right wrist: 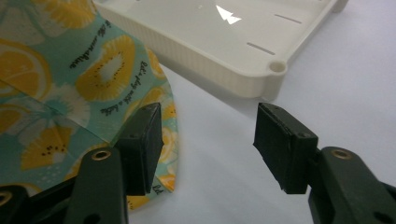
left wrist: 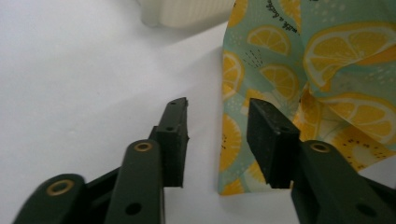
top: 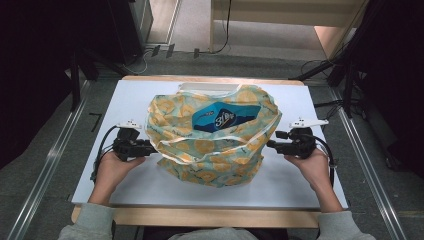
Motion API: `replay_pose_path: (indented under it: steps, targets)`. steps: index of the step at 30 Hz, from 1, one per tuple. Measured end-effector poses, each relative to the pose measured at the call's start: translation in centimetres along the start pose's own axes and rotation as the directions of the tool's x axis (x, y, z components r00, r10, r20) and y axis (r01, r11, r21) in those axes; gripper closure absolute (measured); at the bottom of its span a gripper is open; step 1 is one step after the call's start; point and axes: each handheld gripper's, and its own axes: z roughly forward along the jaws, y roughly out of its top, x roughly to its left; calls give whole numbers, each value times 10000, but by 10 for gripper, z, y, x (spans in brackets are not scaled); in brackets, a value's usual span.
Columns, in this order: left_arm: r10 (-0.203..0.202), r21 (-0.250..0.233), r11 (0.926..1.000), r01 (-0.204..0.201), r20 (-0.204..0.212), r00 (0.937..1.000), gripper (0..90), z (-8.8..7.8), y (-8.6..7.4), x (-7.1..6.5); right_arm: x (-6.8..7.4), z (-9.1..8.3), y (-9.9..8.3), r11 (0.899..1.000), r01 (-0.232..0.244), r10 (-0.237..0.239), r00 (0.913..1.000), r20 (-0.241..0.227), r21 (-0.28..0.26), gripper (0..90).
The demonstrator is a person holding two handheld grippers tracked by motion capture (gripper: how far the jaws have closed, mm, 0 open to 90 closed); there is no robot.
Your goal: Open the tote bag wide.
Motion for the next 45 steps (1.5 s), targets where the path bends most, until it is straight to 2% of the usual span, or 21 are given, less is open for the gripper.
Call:
replay_pose_path:
  steps: [2,9,13,27,32,34,37,41,45]
  targets:
    - [-213,135,9997,211,168,9996,526,0,1,3,0,0,1,9999,-100,100,9999,-64,81,452]
    - [-221,90,9997,219,332,9992,459,3,2,5,0,-2,2,9996,-144,145,9999,-33,228,495]
    - [-223,99,9997,219,445,9988,442,3,2,7,-1,-4,2,9986,-445,446,9990,-50,285,512]
    - [-156,-30,9999,157,491,9987,446,0,-1,5,1,-5,5,9993,-354,356,9991,-220,97,565]
    - [71,-89,9999,-66,590,9982,448,-2,0,4,4,-5,7,9992,-323,332,9987,-380,238,569]
    - [65,-111,9999,-58,598,9982,446,-3,0,4,5,-6,8,9995,-287,293,9987,-414,146,567]
    - [254,-90,9996,-249,606,9978,453,-5,0,5,7,-9,9,9997,-207,214,9987,-466,139,558]
    - [239,-154,9996,-228,759,9968,456,-10,2,6,5,-9,11,9996,-227,236,9982,-552,170,538]
    - [348,-233,9992,-324,1132,9930,452,-13,6,7,4,-8,15,9994,-108,130,9978,-653,341,533]
